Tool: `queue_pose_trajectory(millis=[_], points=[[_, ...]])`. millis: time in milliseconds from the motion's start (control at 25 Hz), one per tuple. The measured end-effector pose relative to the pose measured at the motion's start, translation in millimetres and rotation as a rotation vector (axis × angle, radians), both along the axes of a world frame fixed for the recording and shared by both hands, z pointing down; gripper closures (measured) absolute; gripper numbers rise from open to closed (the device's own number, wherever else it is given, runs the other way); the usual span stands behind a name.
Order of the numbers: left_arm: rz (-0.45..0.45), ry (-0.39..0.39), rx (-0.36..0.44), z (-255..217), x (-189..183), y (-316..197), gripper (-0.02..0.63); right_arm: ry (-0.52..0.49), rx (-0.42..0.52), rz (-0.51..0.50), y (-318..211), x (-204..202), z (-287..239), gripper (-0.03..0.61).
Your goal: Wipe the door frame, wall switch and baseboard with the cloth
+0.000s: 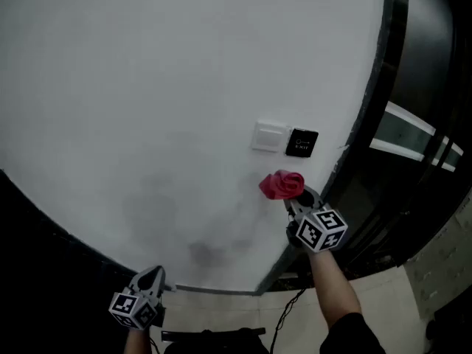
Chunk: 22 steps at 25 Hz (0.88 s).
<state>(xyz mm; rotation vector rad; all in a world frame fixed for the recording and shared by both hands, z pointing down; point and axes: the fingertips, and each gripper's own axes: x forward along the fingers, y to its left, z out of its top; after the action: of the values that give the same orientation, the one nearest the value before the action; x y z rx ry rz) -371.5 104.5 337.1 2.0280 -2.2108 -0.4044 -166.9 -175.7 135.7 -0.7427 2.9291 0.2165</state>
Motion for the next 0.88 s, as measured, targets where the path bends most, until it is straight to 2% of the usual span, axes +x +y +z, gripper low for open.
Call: queue_pose_trajectory(millis=[120, 280, 400, 600, 880], points=[[-0.013, 0.007, -0.012, 9, -5, 6, 0.621, 0.055, -0.04, -0.045, -6, -36, -25, 0.525], [-0.019, 0.015, -0.026, 12, -8, 10, 0.621, 0.096, -0.15, -0.118, -13, -84, -55, 0.525], [-0.034, 0.017, -0.019, 12, -14, 15, 0.621, 0.127, -0.197, -0.087, -30, -111, -66, 0.525], [-0.049, 0.025, -0.002, 10, -18, 23, 0.621, 0.117, -0.283, -0.041, -51, -109, -67, 0.525], [-0.001, -0.001, -0.011, 7, -8, 14, 0.621, 0.12, -0.268, -0.01, -59, -90, -67, 0.525]])
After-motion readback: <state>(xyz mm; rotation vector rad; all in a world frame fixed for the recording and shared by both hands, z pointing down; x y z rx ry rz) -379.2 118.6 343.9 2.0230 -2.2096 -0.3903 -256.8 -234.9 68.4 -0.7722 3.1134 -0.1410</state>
